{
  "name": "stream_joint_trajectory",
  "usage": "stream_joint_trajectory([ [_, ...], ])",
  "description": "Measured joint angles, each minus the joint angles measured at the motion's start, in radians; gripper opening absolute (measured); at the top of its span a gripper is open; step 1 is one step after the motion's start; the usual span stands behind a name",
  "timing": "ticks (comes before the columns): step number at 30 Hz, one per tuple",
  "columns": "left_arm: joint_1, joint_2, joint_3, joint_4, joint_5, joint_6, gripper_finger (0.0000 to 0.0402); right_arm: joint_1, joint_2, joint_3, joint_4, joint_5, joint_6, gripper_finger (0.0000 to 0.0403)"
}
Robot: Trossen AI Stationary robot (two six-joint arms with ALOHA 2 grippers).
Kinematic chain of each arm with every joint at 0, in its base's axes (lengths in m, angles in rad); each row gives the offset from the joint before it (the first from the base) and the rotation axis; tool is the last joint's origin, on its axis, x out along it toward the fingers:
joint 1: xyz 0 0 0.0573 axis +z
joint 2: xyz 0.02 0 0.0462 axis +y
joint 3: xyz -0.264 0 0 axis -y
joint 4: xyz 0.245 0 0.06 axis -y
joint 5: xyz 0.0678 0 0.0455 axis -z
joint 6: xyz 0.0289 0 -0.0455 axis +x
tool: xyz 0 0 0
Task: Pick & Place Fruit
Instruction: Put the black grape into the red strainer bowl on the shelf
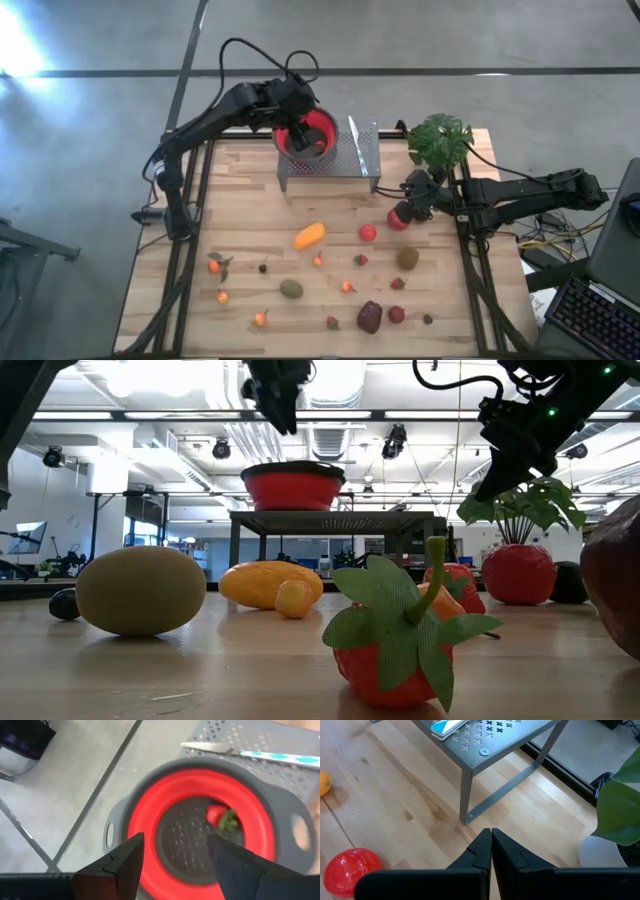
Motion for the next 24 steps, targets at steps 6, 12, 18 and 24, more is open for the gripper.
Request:
stream_joint_trajectory([
  [6, -0.066, -0.003, 0.079, -0.195, -0.066, -0.059, 0.0222, 0.0, 0.0, 0.0, 0.0, 0.0, 0.0, 0.0008],
  [12, -0.156, -0.054, 0.051, -0.279, -0.123, -0.131, 0.0222, 0.0, 0.0, 0.0, 0.001, 0.0, 0.0, 0.0008],
  [18, -0.26, -0.141, -0.012, -0.278, -0.124, -0.216, 0.0222, 0.0, 0.0, 0.0, 0.002, 0.0, 0.0, 0.0008],
  [24, -0.373, -0.23, -0.121, -0.277, -0.124, -0.338, 0.0222, 0.0, 0.0, 0.0, 0.003, 0.0, 0.0, 0.0008],
])
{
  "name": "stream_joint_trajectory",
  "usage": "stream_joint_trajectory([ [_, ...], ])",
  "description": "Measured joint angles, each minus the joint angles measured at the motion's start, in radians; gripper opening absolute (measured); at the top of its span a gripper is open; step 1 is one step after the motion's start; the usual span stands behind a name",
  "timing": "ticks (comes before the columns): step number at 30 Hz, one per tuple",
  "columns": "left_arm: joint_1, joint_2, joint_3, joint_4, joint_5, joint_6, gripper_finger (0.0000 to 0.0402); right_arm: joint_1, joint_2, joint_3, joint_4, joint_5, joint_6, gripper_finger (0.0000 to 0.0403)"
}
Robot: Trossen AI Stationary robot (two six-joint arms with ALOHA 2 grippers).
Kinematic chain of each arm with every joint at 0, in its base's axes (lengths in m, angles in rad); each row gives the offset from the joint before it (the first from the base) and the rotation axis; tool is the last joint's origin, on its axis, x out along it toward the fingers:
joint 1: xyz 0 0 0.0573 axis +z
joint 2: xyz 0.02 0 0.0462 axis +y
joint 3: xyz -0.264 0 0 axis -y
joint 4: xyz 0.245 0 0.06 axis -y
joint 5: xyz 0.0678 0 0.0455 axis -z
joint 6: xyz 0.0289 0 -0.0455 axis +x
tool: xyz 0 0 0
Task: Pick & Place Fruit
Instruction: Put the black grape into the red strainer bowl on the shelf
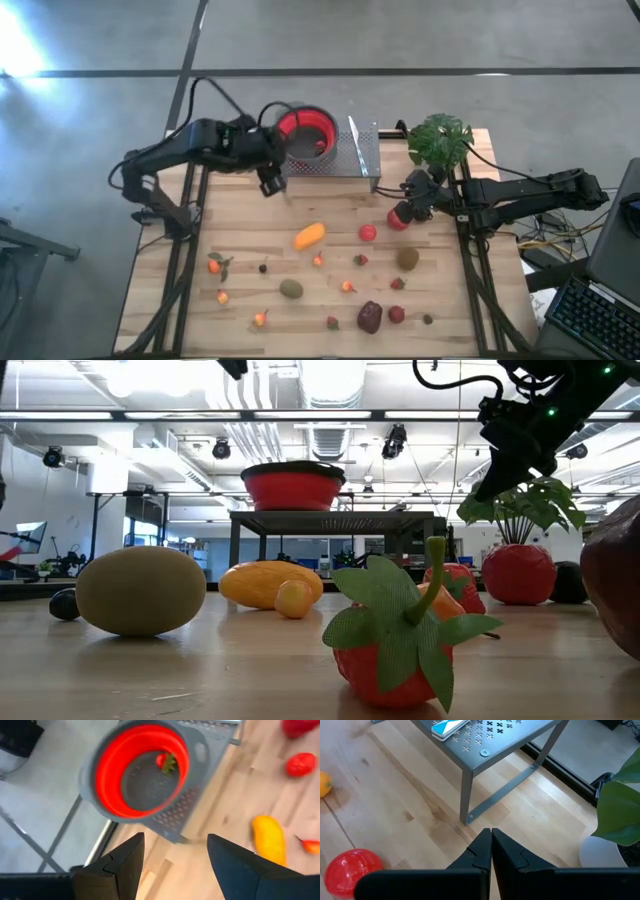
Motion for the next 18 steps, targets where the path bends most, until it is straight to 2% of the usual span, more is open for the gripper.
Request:
stream_joint_trajectory([
  [10, -0.231, -0.134, -0.334, 0.0, 0.07, -0.192, 0.022, 0.0, 0.0, 0.0, 0.006, 0.0, 0.0, 0.0008],
  [18, -0.367, -0.182, -0.58, 0.013, 0.13, -0.356, 0.022, 0.0, 0.0, 0.0, 0.015, 0.0, 0.0, 0.0008],
])
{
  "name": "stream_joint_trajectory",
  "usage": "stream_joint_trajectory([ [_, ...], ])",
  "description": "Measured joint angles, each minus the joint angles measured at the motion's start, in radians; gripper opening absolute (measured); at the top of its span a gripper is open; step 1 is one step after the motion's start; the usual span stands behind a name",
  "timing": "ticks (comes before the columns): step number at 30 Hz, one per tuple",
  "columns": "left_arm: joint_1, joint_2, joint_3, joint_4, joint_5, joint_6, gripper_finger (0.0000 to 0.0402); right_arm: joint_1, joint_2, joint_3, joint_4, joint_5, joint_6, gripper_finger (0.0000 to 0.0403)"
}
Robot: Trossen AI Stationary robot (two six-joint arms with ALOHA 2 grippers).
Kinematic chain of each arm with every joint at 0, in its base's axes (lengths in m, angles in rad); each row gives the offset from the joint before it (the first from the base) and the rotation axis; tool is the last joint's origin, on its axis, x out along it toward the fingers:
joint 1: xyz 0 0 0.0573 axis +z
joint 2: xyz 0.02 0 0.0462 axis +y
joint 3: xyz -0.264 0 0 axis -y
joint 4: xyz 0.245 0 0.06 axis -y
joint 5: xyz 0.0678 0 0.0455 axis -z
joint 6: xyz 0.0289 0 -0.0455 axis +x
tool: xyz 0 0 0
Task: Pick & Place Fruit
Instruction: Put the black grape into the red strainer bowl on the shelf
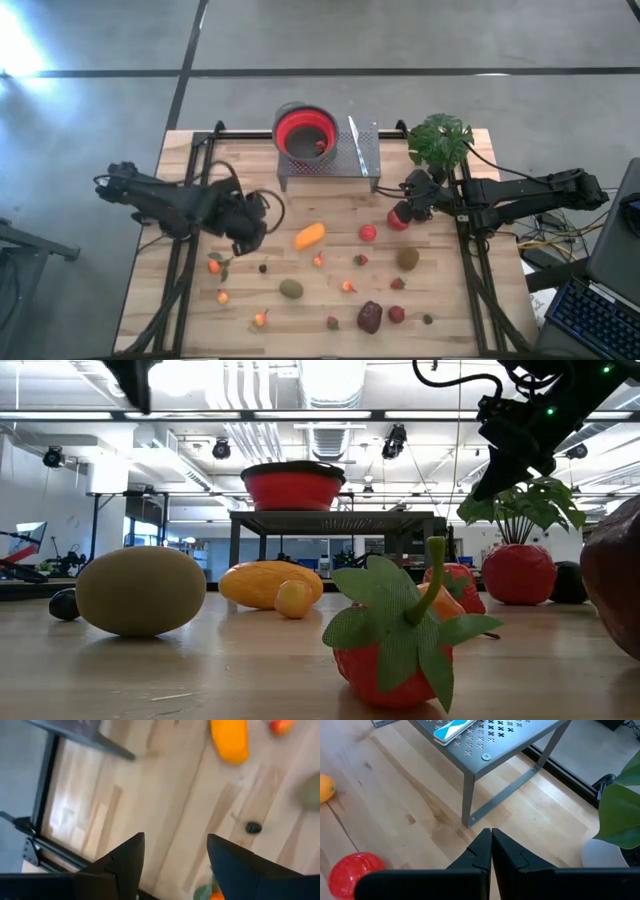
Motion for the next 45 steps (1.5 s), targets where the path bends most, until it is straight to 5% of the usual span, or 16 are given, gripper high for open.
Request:
stream_joint_trajectory([
  [10, -0.11, 0.004, -0.249, 0.317, 0.087, -0.059, 0.022, 0.0, 0.0, 0.0, 0.002, 0.0, 0.0, 0.0008],
  [19, -0.143, 0.004, -0.418, 0.509, 0.094, -0.443, 0.022, 0.0, 0.0, -0.001, 0.002, 0.0, 0.0, 0.0008],
  [24, -0.158, 0.005, -0.482, 0.628, 0.117, -0.519, 0.022, 0.0, 0.0, -0.003, 0.003, 0.0, 0.0, 0.0008],
  [45, -0.19, 0.249, -0.461, 0.687, 0.211, -0.62, 0.022, 0.0, 0.0, -0.007, 0.006, 0.0, 0.0, 0.0008],
])
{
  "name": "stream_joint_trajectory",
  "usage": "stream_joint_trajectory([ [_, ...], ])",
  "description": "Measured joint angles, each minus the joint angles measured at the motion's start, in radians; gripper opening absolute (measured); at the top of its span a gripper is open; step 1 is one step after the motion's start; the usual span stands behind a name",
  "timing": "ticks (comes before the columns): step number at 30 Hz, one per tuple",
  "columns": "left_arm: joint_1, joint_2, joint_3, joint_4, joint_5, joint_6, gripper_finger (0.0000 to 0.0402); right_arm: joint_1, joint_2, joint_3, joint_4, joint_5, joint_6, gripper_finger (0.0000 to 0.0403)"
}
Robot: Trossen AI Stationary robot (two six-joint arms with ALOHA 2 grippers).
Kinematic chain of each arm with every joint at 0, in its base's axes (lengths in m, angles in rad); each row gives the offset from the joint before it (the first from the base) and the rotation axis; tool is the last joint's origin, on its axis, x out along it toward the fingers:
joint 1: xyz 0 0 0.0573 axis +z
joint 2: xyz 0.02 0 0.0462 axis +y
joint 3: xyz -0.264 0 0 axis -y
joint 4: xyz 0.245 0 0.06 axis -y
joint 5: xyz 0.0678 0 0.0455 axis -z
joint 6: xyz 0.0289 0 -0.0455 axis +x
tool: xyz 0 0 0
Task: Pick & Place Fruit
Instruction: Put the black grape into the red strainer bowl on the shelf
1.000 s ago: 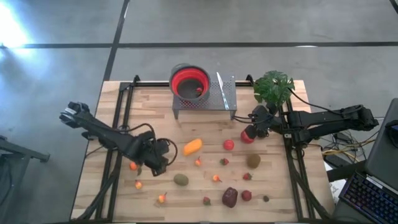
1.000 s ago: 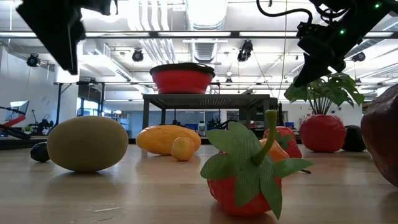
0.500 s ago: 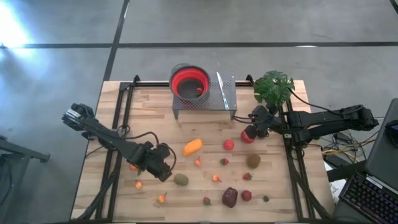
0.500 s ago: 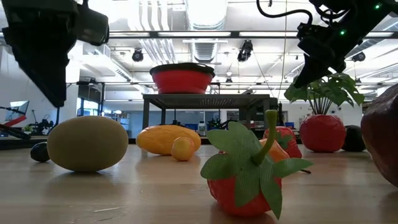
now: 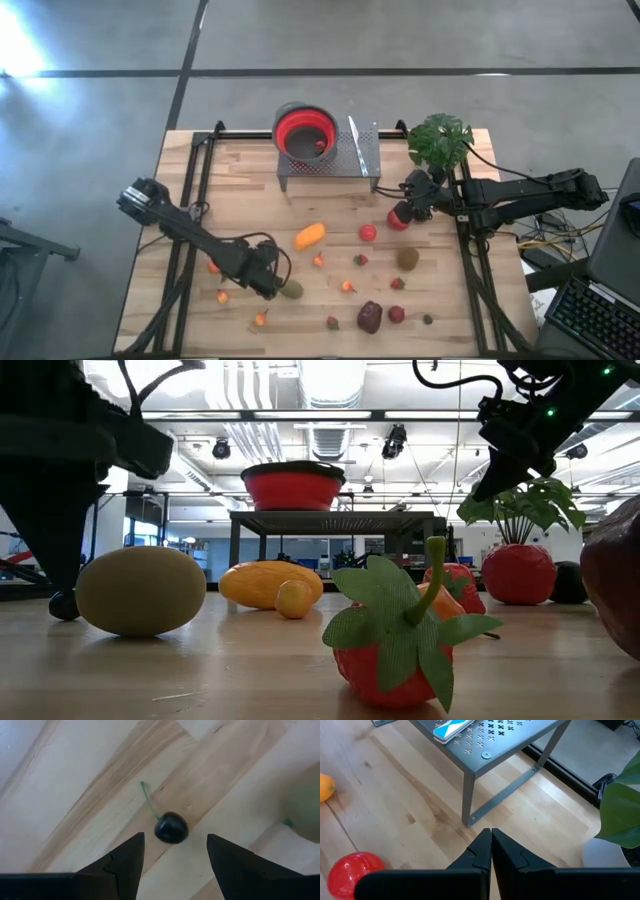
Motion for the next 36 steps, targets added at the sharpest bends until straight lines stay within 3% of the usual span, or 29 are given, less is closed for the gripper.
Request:
stream_joint_trajectory([
  [21, 0.001, 0.089, -0.002, 0.031, -0.048, -0.003, 0.0217, 0.0, 0.0, -0.013, 0.0, 0.0, 0.011, 0.0008],
  [36, 0.001, 0.089, -0.002, 0.025, -0.031, 0.006, 0.0121, 0.0, 0.0, -0.014, 0.0, 0.0, 0.011, 0.0008],
])
